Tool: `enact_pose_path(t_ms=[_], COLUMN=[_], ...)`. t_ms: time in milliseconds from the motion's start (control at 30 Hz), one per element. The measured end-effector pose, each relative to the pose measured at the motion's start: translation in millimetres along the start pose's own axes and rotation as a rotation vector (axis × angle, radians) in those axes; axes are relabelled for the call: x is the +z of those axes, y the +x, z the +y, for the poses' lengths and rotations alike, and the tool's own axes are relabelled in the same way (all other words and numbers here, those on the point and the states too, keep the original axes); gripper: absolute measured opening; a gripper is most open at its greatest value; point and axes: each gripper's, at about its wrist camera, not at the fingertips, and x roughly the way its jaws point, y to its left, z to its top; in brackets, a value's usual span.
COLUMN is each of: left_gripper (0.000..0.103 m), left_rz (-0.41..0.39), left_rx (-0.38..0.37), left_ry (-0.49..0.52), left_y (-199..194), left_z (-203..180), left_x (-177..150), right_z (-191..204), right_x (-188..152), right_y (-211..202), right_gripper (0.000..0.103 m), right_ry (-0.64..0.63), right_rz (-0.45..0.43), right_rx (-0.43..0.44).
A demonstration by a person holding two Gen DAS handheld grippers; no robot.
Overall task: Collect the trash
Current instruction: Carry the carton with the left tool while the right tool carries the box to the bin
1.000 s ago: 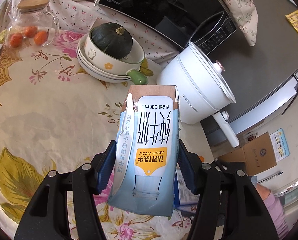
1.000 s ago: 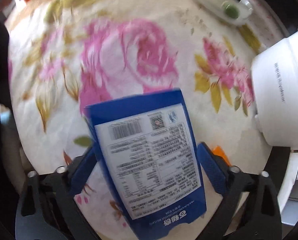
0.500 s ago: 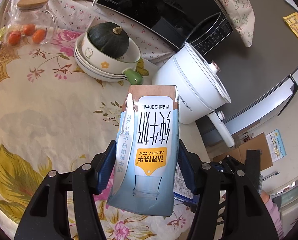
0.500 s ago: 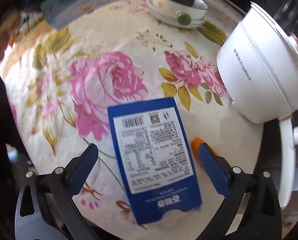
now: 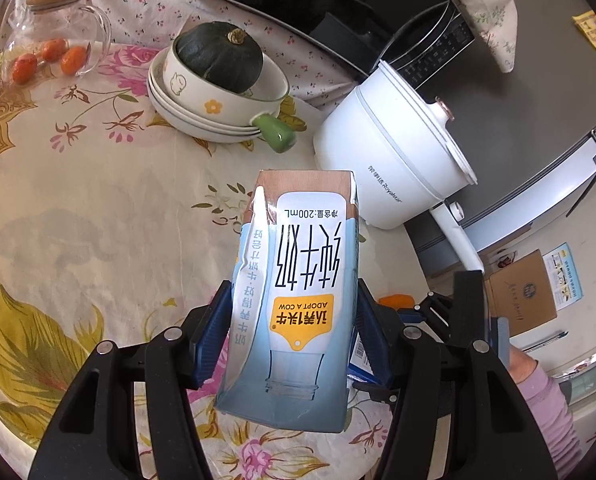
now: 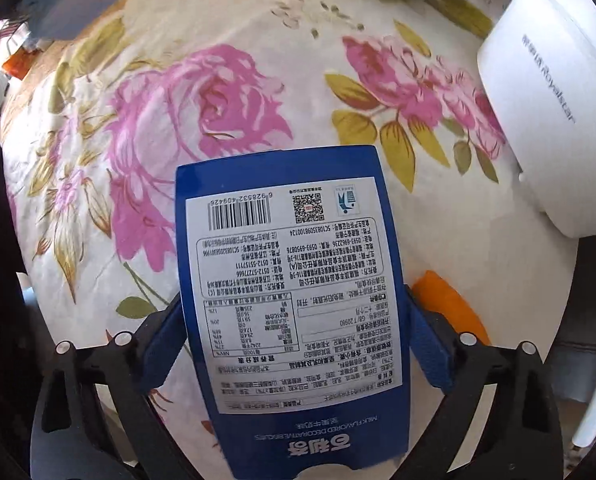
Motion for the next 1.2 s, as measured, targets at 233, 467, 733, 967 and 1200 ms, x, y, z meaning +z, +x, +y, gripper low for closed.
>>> enact_pose_path(t_ms=[233,467,733,967,1200], left_gripper=[0.058,0.058,0.058,0.058,0.058], left_rz=[0.000,-0.056,-0.105,-0.063,-0.029], left_rx=[0.010,0.022,-0.136,-0.401,-0.504], left_ry=[0.006,-0.027,-0.101,-0.251,-0.189], left_y=[3,-5,-18,-6,0], left_z=[-5,0,6,3,-53], left_x=[-8,-10,-1,0,-11], right_z=[20,23,-1,-26,-42], right_x=[-21,-31,-53,-78,-124], right_y=[-22,-59,-102,-133,-170], right_gripper=[0.089,0.089,0.089,0.090,0.090], right_ry=[0.114,0.304,0.578,0.787,0.897], right_rz=[-0.149,-0.378,-0.654,-0.838,-0.970], right_rx=[0.028,0.050,0.128,0.233,0.163])
